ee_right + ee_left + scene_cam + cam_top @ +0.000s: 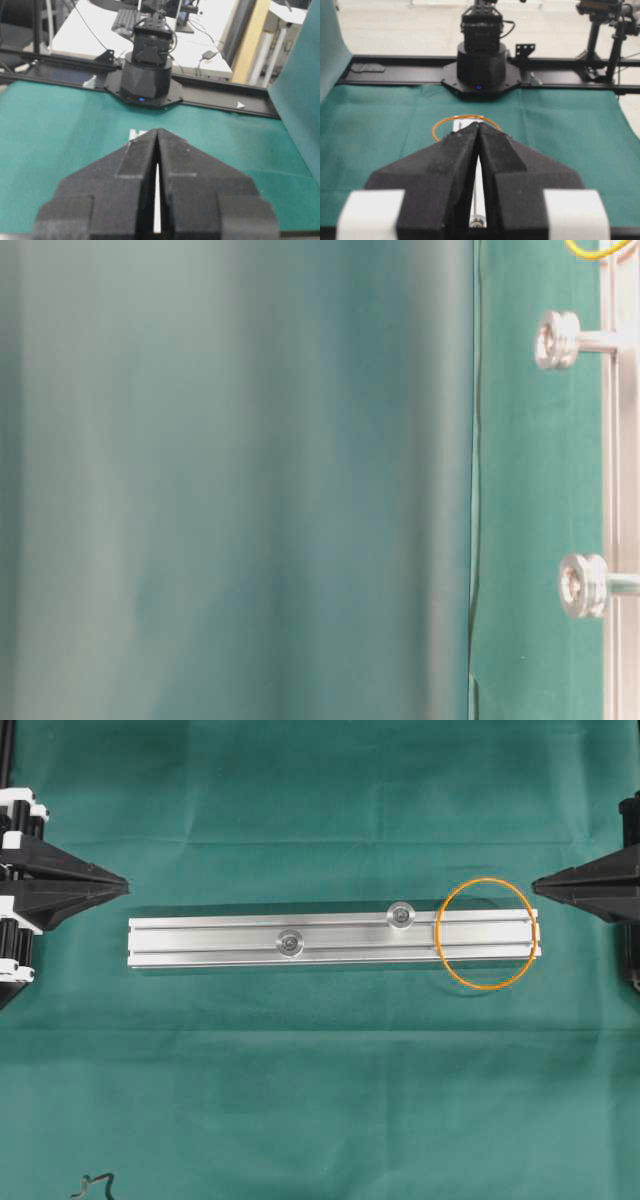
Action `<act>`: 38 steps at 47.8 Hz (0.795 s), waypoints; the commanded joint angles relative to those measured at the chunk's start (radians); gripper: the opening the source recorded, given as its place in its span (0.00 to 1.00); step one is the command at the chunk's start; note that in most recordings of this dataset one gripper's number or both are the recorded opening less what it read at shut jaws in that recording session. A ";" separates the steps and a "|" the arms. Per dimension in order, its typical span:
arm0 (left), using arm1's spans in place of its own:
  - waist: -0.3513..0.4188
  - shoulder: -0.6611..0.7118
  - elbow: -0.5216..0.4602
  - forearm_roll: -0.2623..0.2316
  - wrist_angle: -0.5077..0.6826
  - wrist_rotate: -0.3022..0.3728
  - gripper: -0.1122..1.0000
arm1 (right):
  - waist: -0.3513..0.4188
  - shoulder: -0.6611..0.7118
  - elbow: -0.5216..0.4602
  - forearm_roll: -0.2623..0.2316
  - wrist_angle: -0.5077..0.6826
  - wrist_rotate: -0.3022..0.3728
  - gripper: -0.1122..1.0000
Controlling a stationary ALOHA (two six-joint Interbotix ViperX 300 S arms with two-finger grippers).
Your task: Hook the rubber onto the shaft.
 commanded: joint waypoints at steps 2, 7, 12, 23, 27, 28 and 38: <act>0.003 0.008 -0.043 0.035 0.066 0.006 0.10 | 0.000 0.009 -0.023 0.002 0.003 -0.002 0.12; 0.005 0.003 -0.057 0.035 0.115 0.006 0.10 | 0.000 0.018 -0.043 0.000 0.066 -0.002 0.12; 0.003 -0.002 -0.067 0.035 0.130 0.006 0.10 | 0.000 0.017 -0.057 0.000 0.118 -0.002 0.12; 0.003 -0.002 -0.069 0.035 0.143 0.005 0.10 | 0.000 0.012 -0.072 0.005 0.170 0.003 0.12; 0.003 -0.002 -0.078 0.035 0.196 -0.002 0.10 | 0.000 0.012 -0.084 0.005 0.235 0.011 0.12; 0.005 -0.002 -0.083 0.035 0.215 -0.003 0.10 | 0.000 0.012 -0.089 0.005 0.258 0.014 0.12; 0.005 0.009 -0.176 0.035 0.512 0.000 0.10 | 0.000 0.025 -0.166 0.005 0.578 0.060 0.12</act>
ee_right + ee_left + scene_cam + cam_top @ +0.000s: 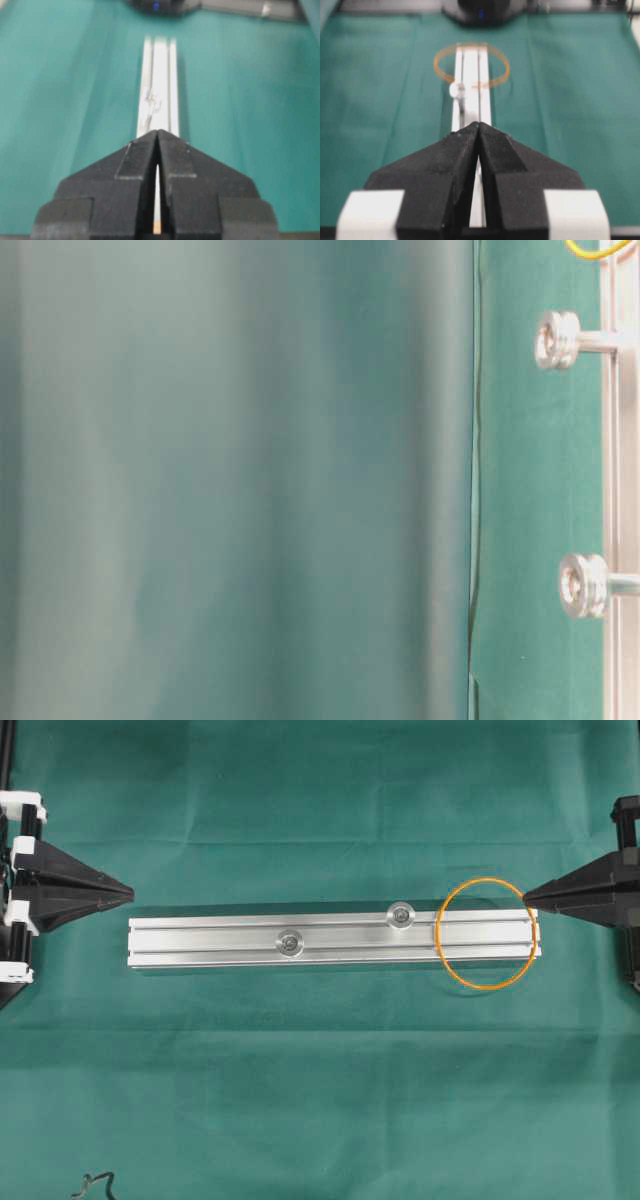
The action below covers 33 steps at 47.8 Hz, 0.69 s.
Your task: Hook the rubber onto the shaft.
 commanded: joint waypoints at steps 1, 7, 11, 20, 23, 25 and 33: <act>0.003 0.014 -0.078 0.003 0.146 0.003 0.10 | 0.000 0.014 -0.060 0.003 0.129 0.011 0.12; 0.003 0.020 -0.126 0.003 0.302 0.005 0.10 | 0.000 0.023 -0.104 0.003 0.299 0.018 0.12; 0.002 0.020 -0.140 0.003 0.371 0.003 0.10 | 0.000 0.028 -0.121 0.003 0.373 0.018 0.12; 0.003 0.020 -0.143 0.003 0.385 0.002 0.10 | 0.000 0.046 -0.130 0.002 0.410 0.018 0.12; 0.003 0.020 -0.143 0.003 0.385 0.002 0.10 | 0.000 0.051 -0.132 0.003 0.410 0.018 0.12; 0.002 0.020 -0.143 0.003 0.385 0.000 0.10 | 0.000 0.054 -0.133 0.002 0.411 0.018 0.12; 0.002 0.020 -0.143 0.003 0.390 0.000 0.10 | 0.000 0.067 -0.143 0.003 0.431 0.018 0.12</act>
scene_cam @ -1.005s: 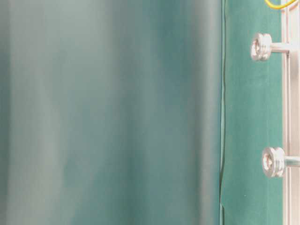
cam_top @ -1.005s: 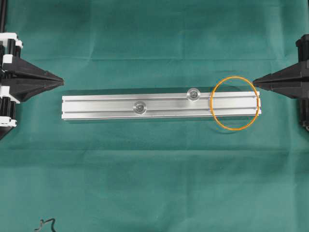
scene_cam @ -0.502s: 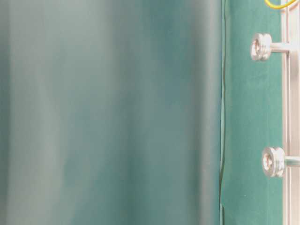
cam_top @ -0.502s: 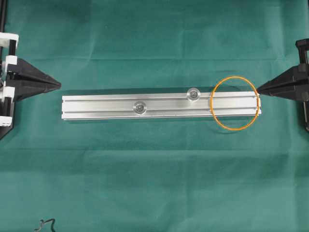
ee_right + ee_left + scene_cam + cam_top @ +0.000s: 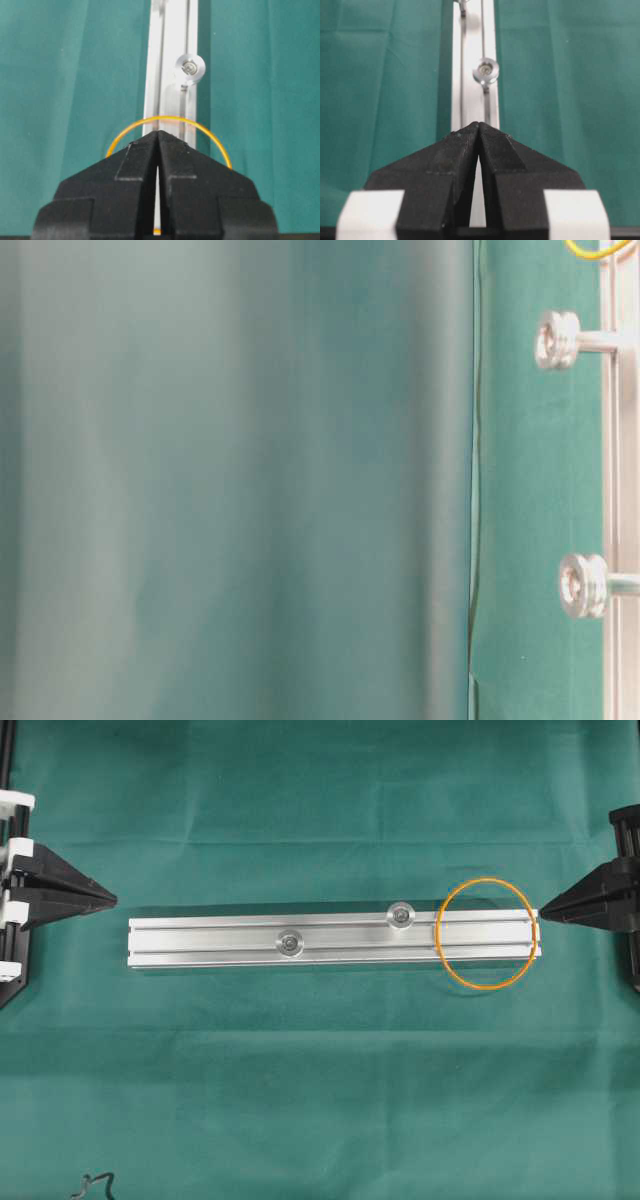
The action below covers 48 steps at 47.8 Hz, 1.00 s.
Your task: Hook the rubber onto the shaft.
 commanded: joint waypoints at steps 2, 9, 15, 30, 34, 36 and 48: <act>0.002 0.008 -0.029 0.003 -0.002 -0.002 0.10 | 0.000 0.017 -0.037 0.002 0.020 0.002 0.12; 0.002 0.008 -0.029 0.003 0.000 -0.002 0.10 | 0.000 0.035 -0.054 0.002 0.097 0.003 0.12; 0.003 0.008 -0.029 0.003 0.000 -0.003 0.10 | 0.000 0.064 -0.080 0.002 0.213 0.009 0.12; 0.002 0.008 -0.029 0.003 0.000 -0.002 0.10 | 0.000 0.163 -0.173 0.002 0.495 0.028 0.12; 0.002 0.008 -0.029 0.003 0.000 -0.002 0.10 | 0.000 0.183 -0.196 0.000 0.534 0.026 0.12; 0.002 0.008 -0.029 0.003 0.000 -0.002 0.10 | 0.000 0.192 -0.206 0.000 0.551 0.028 0.12; 0.003 0.008 -0.029 0.003 0.000 -0.003 0.10 | 0.000 0.213 -0.216 -0.002 0.568 0.028 0.13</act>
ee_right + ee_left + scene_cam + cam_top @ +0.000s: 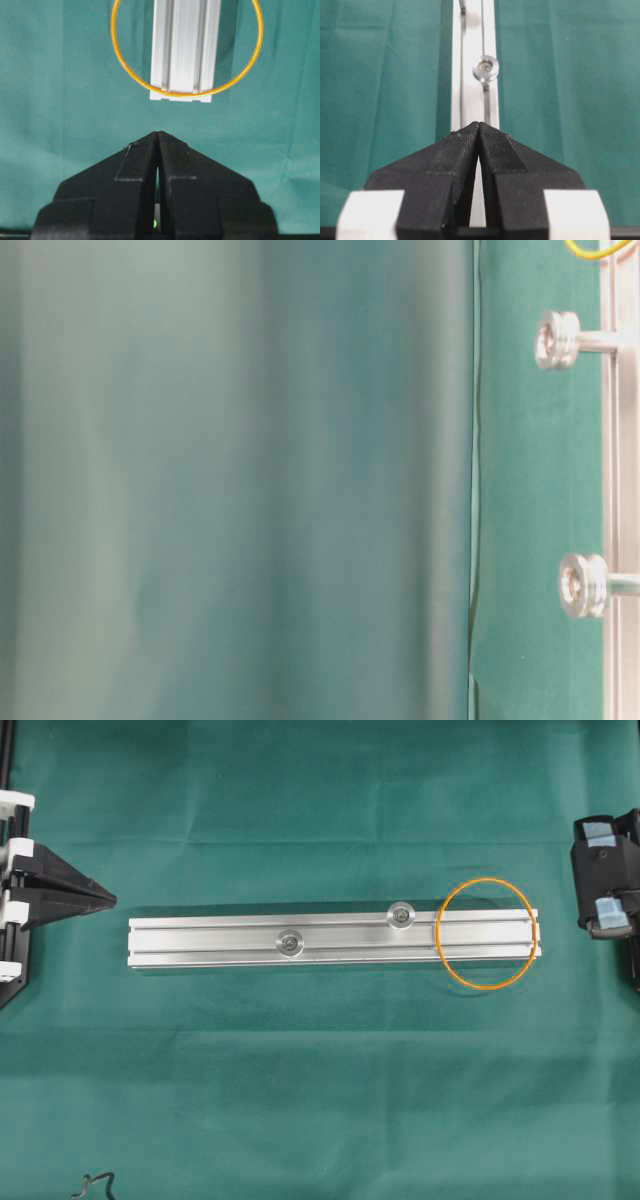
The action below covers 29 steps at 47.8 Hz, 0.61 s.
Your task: Hook the rubber onto the shaft.
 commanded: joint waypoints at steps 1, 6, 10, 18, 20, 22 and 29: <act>0.002 0.006 -0.029 0.003 -0.005 0.000 0.10 | 0.000 0.002 -0.026 -0.002 0.000 0.002 0.13; 0.002 0.006 -0.029 0.003 -0.005 0.000 0.10 | 0.000 0.002 -0.026 0.000 0.000 0.002 0.13; 0.002 0.006 -0.031 0.003 -0.005 0.000 0.10 | 0.002 0.002 -0.026 -0.002 0.002 0.002 0.13; 0.002 0.006 -0.029 0.003 -0.005 0.000 0.10 | 0.000 0.002 -0.025 -0.002 0.003 0.002 0.18; 0.003 0.006 -0.029 0.003 -0.005 0.000 0.10 | 0.000 0.002 -0.025 -0.002 0.003 0.002 0.25; 0.002 0.006 -0.029 0.003 -0.005 0.002 0.10 | 0.000 0.002 -0.025 -0.002 0.003 0.002 0.34; 0.002 0.006 -0.029 0.003 -0.005 0.000 0.10 | 0.000 0.002 -0.025 -0.005 0.003 0.003 0.75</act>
